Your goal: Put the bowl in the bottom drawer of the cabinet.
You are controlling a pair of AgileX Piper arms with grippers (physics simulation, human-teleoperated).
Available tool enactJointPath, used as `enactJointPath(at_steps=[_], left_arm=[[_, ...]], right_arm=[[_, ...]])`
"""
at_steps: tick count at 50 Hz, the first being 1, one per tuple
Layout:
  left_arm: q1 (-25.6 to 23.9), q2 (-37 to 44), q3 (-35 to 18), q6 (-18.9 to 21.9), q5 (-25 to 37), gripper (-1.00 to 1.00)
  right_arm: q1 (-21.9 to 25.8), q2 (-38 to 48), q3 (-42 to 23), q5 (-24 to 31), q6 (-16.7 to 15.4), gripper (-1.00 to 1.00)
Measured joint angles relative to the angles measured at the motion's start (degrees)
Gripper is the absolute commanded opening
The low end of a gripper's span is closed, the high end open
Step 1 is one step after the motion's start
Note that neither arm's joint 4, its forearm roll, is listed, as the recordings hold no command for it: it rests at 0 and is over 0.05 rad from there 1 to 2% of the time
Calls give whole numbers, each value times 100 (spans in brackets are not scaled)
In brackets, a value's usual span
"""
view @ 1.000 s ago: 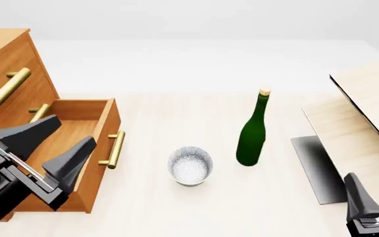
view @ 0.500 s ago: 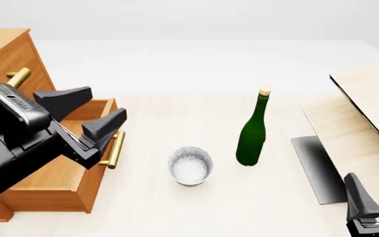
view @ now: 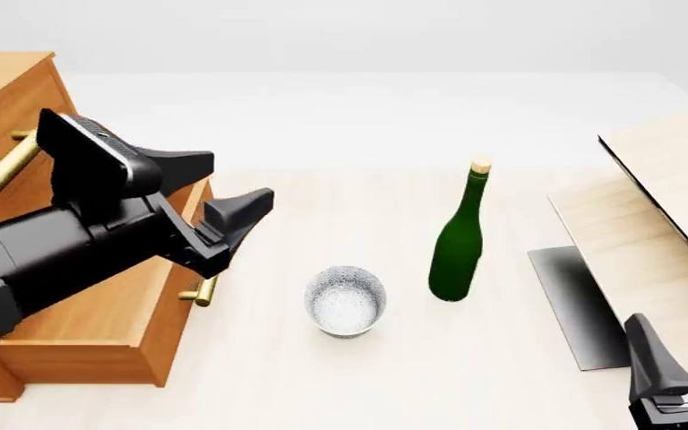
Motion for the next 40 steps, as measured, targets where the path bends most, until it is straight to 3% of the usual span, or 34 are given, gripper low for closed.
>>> enactJointPath(at_steps=[40], left_arm=[[-239, 1239, -1312, 201, 1465, 100]], right_arm=[[0, -1, 0, 0, 0, 100]])
